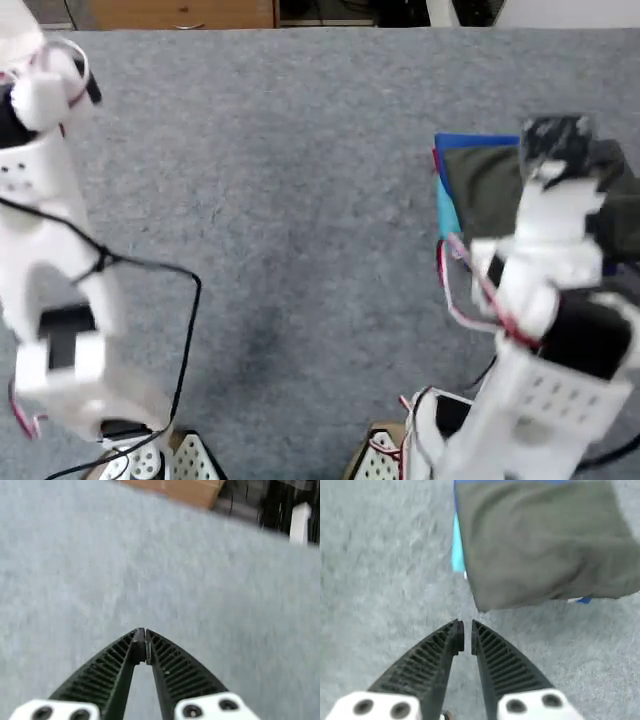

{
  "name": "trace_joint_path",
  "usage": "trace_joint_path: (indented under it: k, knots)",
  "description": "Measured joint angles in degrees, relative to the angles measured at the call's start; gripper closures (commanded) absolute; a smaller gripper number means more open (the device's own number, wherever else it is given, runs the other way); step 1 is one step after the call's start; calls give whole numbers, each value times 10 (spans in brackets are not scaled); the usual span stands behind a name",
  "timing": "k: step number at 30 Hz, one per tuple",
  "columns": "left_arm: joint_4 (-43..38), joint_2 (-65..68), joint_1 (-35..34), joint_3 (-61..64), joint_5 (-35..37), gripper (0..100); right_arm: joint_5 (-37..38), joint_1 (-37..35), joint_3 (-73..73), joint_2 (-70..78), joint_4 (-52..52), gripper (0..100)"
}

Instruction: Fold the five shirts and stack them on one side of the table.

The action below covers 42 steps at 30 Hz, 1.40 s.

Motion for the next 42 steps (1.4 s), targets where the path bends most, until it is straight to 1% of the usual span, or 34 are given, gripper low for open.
trace_joint_path:
  k: [2, 3, 6, 8, 11, 13, 15, 17, 20, 23, 28, 31, 36, 39, 42]
  knots:
    - [0, -92, 14, 142, -20, 981, 30, 0, 71, -63, -25, 958]
    - [-3, -139, 17, 208, -41, 981, 45, 0, 106, -97, -40, 958]
    - [-49, -276, 17, 416, -97, 981, 69, 0, 207, -202, -82, 958]
    - [-93, -362, 18, 545, -119, 980, 72, 0, 273, -270, -113, 958]
    - [-161, -484, 18, 722, -129, 980, 73, 0, 375, -367, -178, 958]
    - [-202, -557, 18, 827, -129, 980, 59, 0, 455, -423, -227, 958]
    - [-235, -626, 18, 916, -128, 980, 41, 0, 534, -479, -262, 958]
    - [-264, -688, 18, 992, -123, 980, 34, -1, 597, -515, -276, 958]
    - [-291, -769, 18, 1080, -121, 980, 31, -1, 644, -520, -279, 958]
    - [-316, -828, 4, 1130, -121, 980, 28, -1, 673, -520, -285, 958]
    - [-374, -871, -48, 1213, -121, 980, 27, -1, 754, -520, -287, 958]
    - [-397, -884, -53, 1255, -121, 980, 27, 2, 800, -520, -287, 958]
    - [-428, -908, -53, 1317, -121, 980, 27, 27, 808, -520, -268, 958]
    - [-470, -927, -58, 1378, -121, 980, 29, 29, 809, -520, -240, 958]
    - [-507, -962, -59, 1432, -121, 980, 29, 29, 809, -520, -234, 958]
